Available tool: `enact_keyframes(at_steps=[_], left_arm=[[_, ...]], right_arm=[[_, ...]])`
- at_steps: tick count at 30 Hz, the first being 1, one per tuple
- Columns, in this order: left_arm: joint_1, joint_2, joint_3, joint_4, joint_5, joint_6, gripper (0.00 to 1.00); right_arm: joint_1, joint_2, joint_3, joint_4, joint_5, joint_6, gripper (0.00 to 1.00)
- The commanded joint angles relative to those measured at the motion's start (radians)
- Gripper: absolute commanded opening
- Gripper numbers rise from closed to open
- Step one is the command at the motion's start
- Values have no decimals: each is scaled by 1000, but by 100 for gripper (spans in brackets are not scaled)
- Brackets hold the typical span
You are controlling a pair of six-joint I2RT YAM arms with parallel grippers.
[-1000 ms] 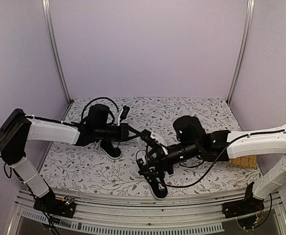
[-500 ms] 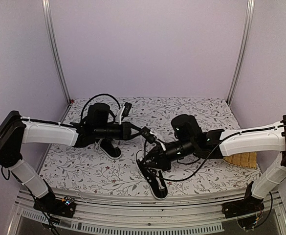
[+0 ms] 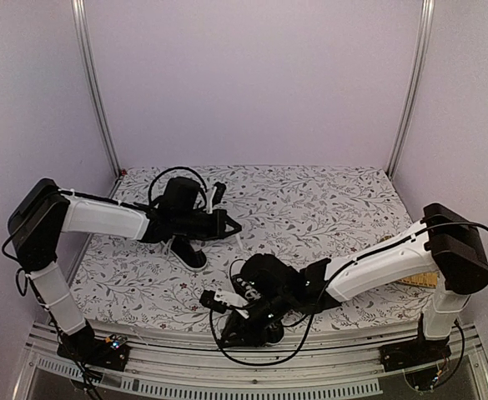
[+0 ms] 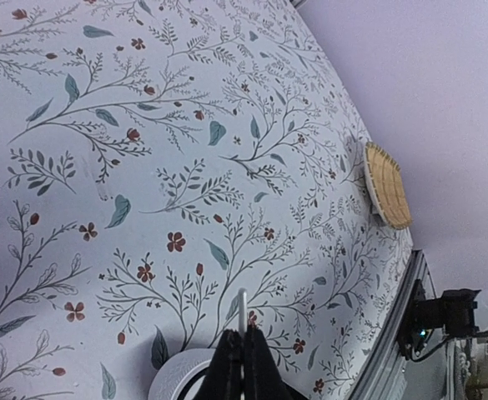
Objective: Tie the shoes
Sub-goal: Pass from the left arm to the right
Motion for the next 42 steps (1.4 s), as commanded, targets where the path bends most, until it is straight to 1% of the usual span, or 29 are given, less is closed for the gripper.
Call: enact_keyframes(at_steps=[1, 3, 5, 7, 9, 13, 16, 18, 20, 23, 26, 29, 30, 32, 35, 36, 37, 38, 39, 40, 41, 42], left_arm=[[4, -2, 44, 8, 18, 7, 0], [-5, -24, 33, 34, 47, 42, 0], [-21, -58, 16, 50, 57, 84, 0], [-33, -98, -7, 65, 58, 114, 0], [-42, -136, -37, 100, 57, 119, 0], [-54, -189, -82, 149, 53, 108, 0], [-71, -207, -84, 148, 49, 107, 0], [-85, -215, -81, 150, 49, 108, 0], [-99, -217, -75, 149, 50, 106, 0], [-122, -219, -62, 143, 47, 107, 0], [-132, -219, -52, 134, 45, 110, 0], [-138, -221, -48, 129, 44, 111, 0], [-139, -221, -48, 128, 43, 110, 0], [-142, -219, -48, 125, 42, 110, 0], [-145, -218, -52, 124, 40, 108, 0], [-148, -219, -55, 124, 37, 108, 0], [-150, -219, -59, 124, 34, 107, 0], [-151, -219, -62, 123, 27, 107, 1], [-153, -220, -65, 113, 11, 105, 14], [-156, -223, -69, 99, -10, 104, 32], [-163, -229, -80, 81, -40, 106, 47], [-174, -239, -95, 68, -71, 108, 56]], right_arm=[[8, 19, 38, -48, 139, -8, 37], [7, -36, 36, -58, 191, -2, 54], [-2, -117, 25, -75, 248, 3, 65], [-33, -199, 7, -99, 276, 10, 71], [-84, -276, -14, -123, 287, 22, 80], [-180, -380, -47, -173, 324, 25, 84], [-273, -411, -65, -180, 363, 62, 84], [-331, -408, -75, -151, 338, 110, 81], [-361, -388, -84, -104, 294, 135, 77], [-371, -345, -73, -30, 249, 151, 74], [-372, -291, -39, 5, 243, 159, 70], [-376, -240, -2, 30, 243, 157, 62], [-376, -223, 18, 32, 244, 153, 57], [-376, -196, 44, 35, 240, 145, 43], [-376, -190, 46, 62, 225, 145, 24], [-376, -196, 38, 72, 221, 145, 13], [-376, -205, 28, 82, 222, 147, 5], [-377, -218, 15, 90, 227, 149, 3], [-377, -231, -2, 93, 238, 150, 2], [-378, -247, -15, 91, 253, 154, 2], [-379, -263, -31, 87, 274, 157, 2], [-380, -280, -46, 83, 291, 167, 2]])
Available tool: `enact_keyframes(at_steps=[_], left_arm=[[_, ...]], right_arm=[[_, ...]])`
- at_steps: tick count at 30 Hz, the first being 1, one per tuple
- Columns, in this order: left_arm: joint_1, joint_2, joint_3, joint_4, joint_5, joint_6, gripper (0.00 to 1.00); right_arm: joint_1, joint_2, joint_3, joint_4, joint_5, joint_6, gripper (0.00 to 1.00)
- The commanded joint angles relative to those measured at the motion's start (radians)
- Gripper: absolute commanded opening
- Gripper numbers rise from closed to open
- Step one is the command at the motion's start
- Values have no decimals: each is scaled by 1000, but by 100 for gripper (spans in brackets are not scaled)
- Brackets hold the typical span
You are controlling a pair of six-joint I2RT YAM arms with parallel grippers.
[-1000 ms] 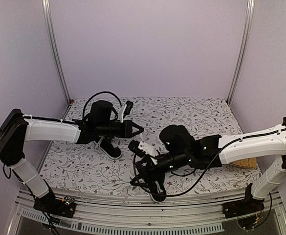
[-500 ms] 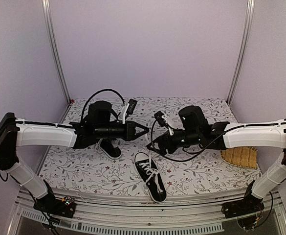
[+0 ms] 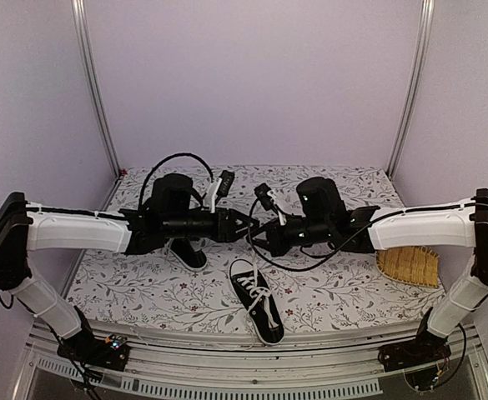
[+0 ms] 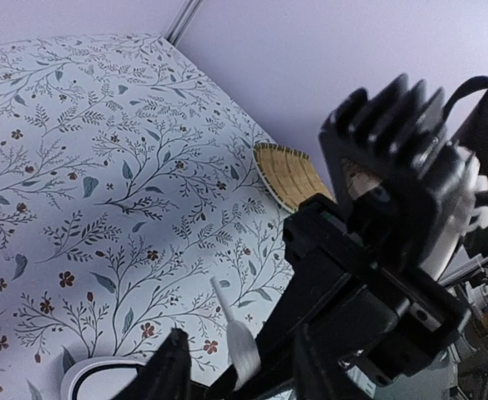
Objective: Tie the shoes
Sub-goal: Pass from the left arm to the right, then pull the crossed shoelace from the shoe.
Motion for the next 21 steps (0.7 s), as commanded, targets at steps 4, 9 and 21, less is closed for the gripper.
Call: enact_keyframes(at_steps=[4, 9, 21], left_arm=[[-93, -56, -123, -62, -207, -20, 61], [-220, -13, -205, -33, -273, -66, 54], [-372, 146, -132, -149, -415, -105, 49]], right_arm=[[-9, -131, -109, 12, 89, 49, 2], [-9, -176, -168, 11, 116, 89, 2], [-8, -202, -197, 20, 111, 114, 2]])
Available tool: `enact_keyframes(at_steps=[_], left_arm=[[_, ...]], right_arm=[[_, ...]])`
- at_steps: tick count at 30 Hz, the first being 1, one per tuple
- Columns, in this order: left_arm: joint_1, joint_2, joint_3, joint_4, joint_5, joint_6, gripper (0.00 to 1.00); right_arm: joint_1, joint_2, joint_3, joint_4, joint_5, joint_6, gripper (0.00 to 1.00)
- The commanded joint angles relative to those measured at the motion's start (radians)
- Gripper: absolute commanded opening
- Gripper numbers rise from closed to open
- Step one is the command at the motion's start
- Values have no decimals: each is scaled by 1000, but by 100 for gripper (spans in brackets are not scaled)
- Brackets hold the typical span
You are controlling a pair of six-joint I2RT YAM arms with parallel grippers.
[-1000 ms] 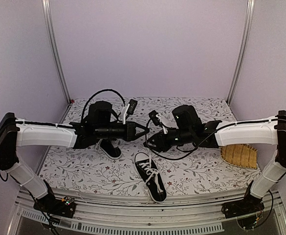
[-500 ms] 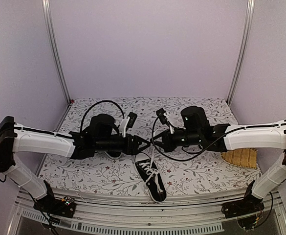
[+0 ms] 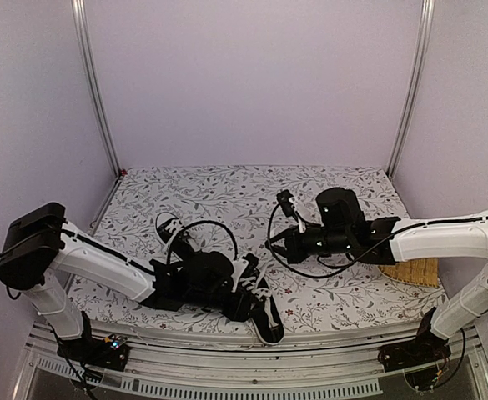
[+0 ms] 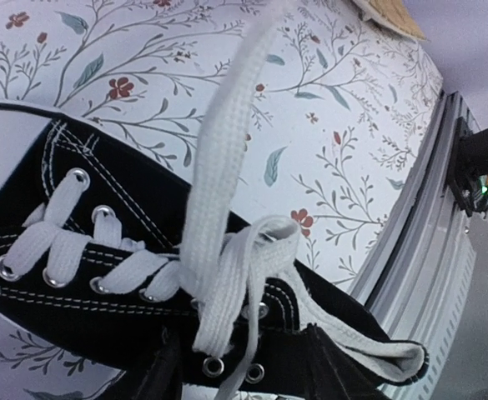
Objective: Tie the shoes
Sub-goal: Pull the crossed shoelace from the shoe.
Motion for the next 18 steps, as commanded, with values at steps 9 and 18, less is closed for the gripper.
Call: enact_keyframes(at_steps=[9, 18], left_arm=[[-61, 11, 47, -129, -154, -51, 41], [-92, 24, 66, -165, -196, -59, 14]], right_arm=[[-6, -33, -14, 23, 11, 15, 2], [-7, -22, -5, 22, 14, 10, 2]])
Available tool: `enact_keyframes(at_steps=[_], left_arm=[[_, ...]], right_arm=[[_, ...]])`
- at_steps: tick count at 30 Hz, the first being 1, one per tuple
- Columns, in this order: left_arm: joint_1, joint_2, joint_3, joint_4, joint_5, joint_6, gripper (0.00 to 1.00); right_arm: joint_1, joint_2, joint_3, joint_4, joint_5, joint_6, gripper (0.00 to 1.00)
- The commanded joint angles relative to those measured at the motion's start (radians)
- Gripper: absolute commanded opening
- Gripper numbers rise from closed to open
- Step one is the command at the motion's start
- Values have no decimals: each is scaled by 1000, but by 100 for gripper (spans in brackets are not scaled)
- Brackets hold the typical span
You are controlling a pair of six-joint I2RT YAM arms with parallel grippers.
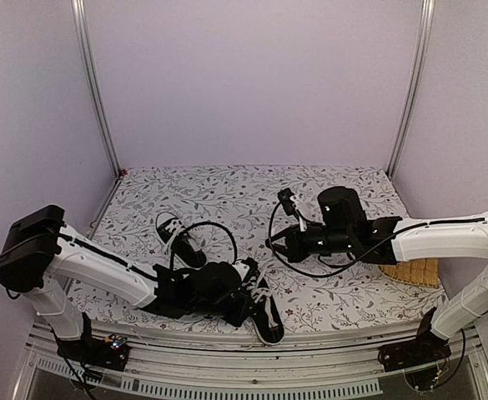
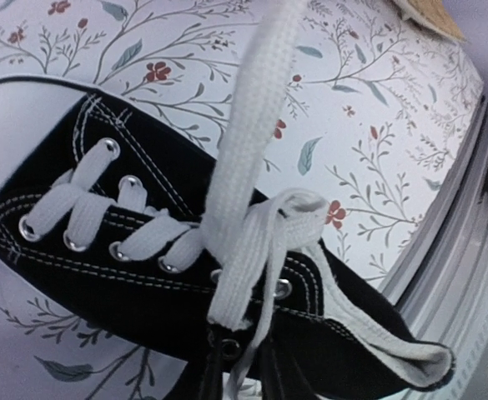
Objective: Tie the shoes
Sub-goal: Pull the crossed shoelace from the shoe.
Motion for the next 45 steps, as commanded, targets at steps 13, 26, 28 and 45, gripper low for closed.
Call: enact_keyframes(at_steps=[13, 26, 28, 45], left_arm=[[1, -115, -58, -85, -81, -95, 0], [29, -154, -153, -31, 5, -118, 0], [36, -152, -161, -20, 20, -121, 0], [111, -190, -110, 139, 127, -68, 0]], right_arm=[[-105, -120, -52, -104, 209, 68, 2], [-423, -162, -247, -133, 230, 105, 2], [-454, -135, -267, -123, 213, 115, 2], [-509, -158, -302, -53, 32, 105, 2]])
